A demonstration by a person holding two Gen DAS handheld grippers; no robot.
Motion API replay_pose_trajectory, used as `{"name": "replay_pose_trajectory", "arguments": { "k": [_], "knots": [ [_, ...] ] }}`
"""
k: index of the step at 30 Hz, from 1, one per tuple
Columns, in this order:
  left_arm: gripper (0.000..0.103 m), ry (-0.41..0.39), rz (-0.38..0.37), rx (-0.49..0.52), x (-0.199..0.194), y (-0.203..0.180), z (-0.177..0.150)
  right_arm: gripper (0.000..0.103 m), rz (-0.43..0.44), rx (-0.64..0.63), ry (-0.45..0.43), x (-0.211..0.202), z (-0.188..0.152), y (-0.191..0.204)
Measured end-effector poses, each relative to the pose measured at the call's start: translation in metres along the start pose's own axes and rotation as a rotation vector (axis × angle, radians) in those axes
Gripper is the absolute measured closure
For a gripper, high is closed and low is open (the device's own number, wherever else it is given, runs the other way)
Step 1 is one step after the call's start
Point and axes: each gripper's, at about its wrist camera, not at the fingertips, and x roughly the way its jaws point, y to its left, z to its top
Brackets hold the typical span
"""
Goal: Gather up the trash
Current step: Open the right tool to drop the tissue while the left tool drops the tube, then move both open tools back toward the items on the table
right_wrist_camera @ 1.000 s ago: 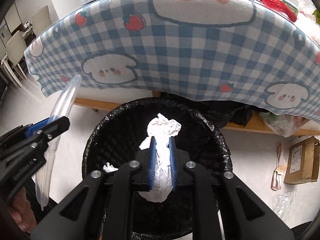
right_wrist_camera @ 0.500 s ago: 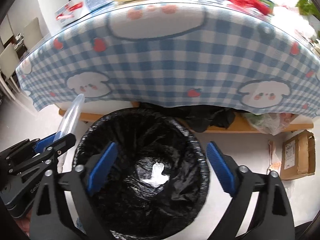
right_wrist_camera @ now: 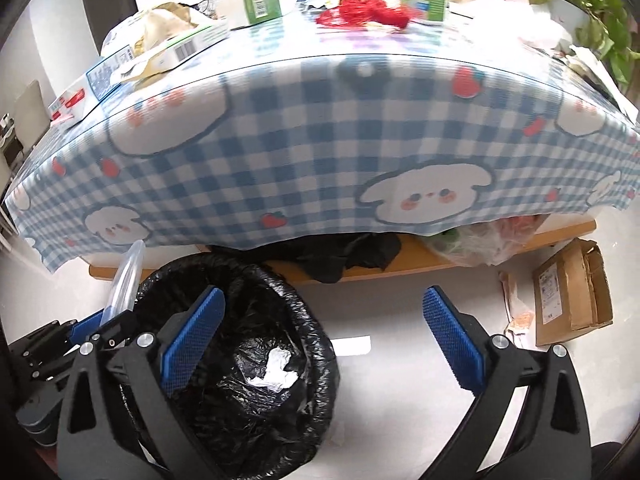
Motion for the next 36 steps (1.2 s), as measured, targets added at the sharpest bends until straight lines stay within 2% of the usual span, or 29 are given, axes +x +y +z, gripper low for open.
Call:
{"name": "replay_pose_trajectory", "arguments": {
  "k": [11, 13, 15, 27, 32, 36],
  "knots": [
    [0.074, 0.005, -0.004, 0.044, 0.008, -0.021, -0.002, 0.008, -0.021, -0.018, -0.001, -0.007, -0.004, -0.011],
    [0.069, 0.004, -0.002, 0.048, 0.008, -0.022, -0.002, 0.008, -0.026, -0.022, -0.001, -0.008, -0.004, -0.010],
    [0.051, -0.001, 0.009, 0.049, 0.005, -0.022, -0.003, 0.008, -0.025, -0.024, -0.002, -0.009, -0.003, -0.009],
    [0.012, -0.064, 0.018, 0.003, -0.030, 0.006, 0.009, 0.008, -0.016, -0.045, -0.034, -0.024, 0.009, 0.005],
    [0.006, -0.099, 0.031, -0.007, -0.049, 0.016, 0.020, 0.008, -0.009, -0.054, -0.066, -0.038, 0.022, 0.010],
    [0.006, -0.122, 0.045, -0.009, -0.063, 0.024, 0.031, 0.008, -0.014, -0.055, -0.089, -0.049, 0.033, 0.012]
  ]
}}
